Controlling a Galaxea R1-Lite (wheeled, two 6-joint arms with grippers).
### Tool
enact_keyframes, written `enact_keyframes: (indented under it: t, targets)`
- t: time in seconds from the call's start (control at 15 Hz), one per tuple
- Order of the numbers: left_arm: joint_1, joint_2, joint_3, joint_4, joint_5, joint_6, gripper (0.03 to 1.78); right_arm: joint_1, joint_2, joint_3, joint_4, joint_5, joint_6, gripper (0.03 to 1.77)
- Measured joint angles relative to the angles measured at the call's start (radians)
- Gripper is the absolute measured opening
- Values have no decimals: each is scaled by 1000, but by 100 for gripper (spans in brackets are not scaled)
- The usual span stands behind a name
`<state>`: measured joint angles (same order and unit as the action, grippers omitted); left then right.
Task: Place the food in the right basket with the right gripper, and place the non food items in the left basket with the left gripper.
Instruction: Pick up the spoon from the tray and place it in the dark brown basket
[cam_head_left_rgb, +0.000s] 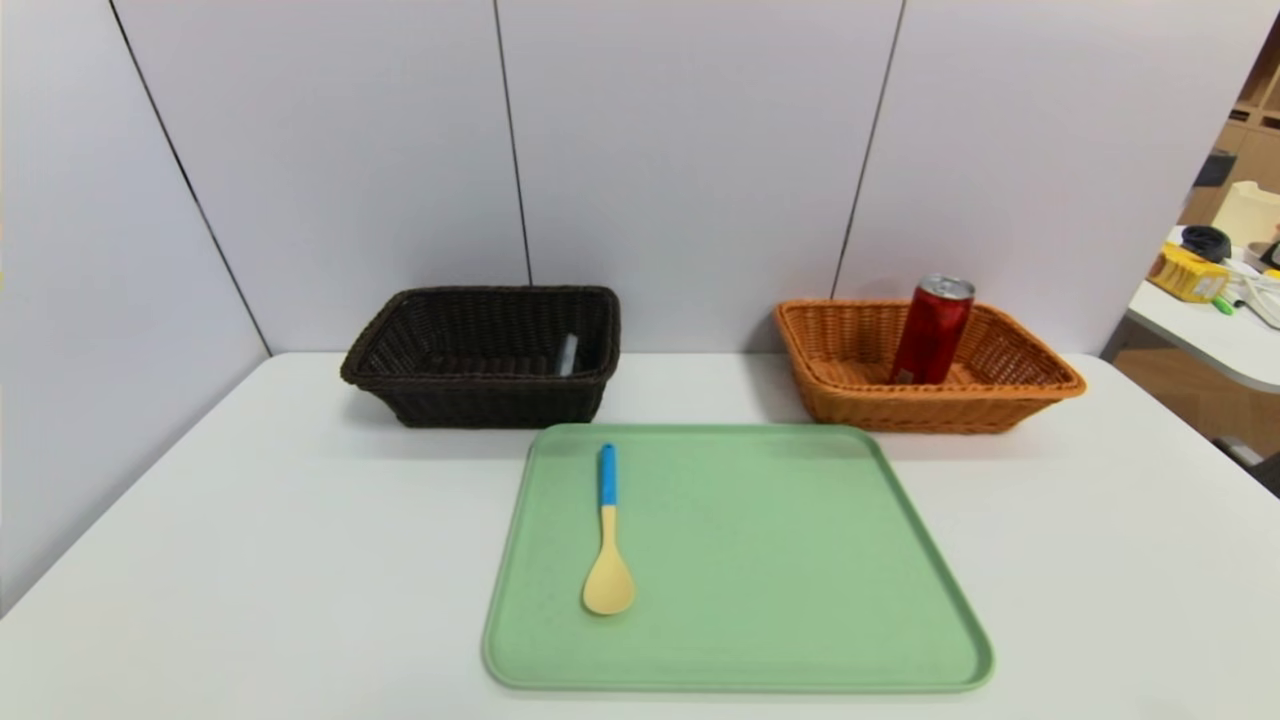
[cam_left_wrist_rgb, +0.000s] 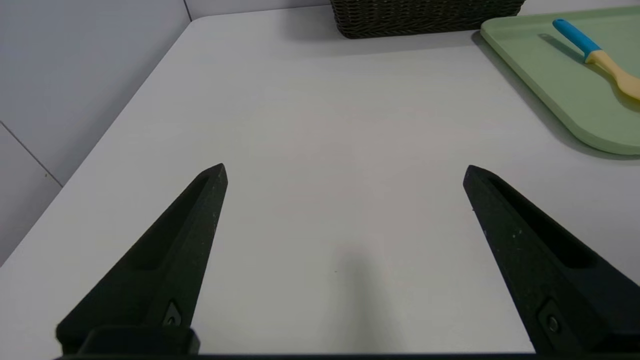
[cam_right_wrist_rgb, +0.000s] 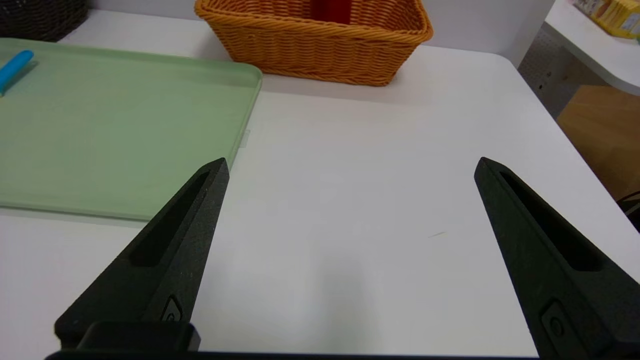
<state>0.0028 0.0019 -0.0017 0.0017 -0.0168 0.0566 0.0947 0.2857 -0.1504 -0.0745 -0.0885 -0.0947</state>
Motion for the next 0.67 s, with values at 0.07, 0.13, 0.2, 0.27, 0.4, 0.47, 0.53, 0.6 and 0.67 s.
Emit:
enact_keyframes:
  t: [0.07,0.13,0.2,0.27,0.4,0.47,0.53,0.6,0.67]
  targets:
    - [0,0,0,0,0,0,169,-22,-4,14,-2,5,0,169]
    - [0,0,0,0,0,0,169,-41,-9,34,-6,20,0,169]
    - [0,0,0,0,0,0,169,-50,-19,58,-11,31,-1,169]
    - [0,0,0,0,1,0,169,-57,-34,83,-14,35,-4,169]
    - [0,0,0,0,0,0,169,-73,-74,124,-16,46,-14,169]
    - [0,0,0,0,0,0,169,-79,-101,134,-7,68,-17,169]
    - [0,0,0,0,0,0,169,-83,-131,140,14,93,-19,169]
    - [0,0,0,0,0,0,169,-87,-172,144,44,112,-20,169]
    - [0,0,0,0,0,0,169,-89,-208,146,67,128,-18,169]
